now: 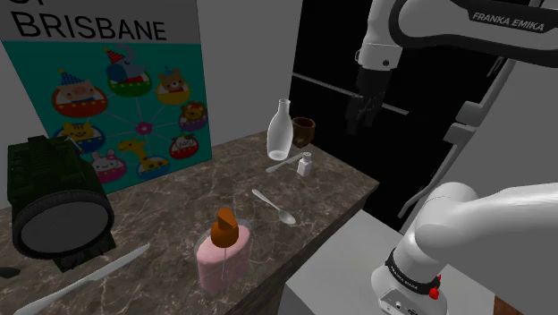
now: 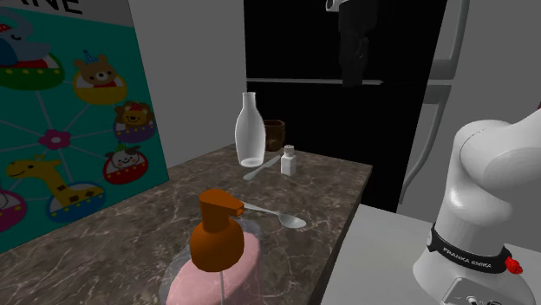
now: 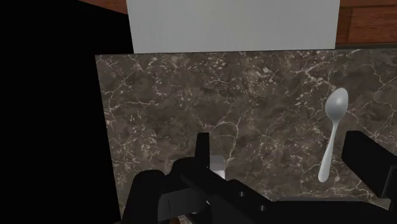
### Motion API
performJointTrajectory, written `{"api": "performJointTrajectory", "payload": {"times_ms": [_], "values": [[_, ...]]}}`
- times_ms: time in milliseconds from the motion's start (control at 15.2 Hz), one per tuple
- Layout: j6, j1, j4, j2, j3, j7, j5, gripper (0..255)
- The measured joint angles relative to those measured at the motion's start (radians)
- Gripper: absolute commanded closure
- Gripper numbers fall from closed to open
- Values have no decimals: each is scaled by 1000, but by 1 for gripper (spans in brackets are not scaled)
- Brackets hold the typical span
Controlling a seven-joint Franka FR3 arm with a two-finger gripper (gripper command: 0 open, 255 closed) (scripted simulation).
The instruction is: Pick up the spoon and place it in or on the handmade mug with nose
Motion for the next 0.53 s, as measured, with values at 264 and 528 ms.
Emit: {"api": "performJointTrajectory", "payload": {"times_ms": [264,528], "values": [[57,8,-33,31,12,17,24,0],[176,25,-91,103,36,47,70,0]]}}
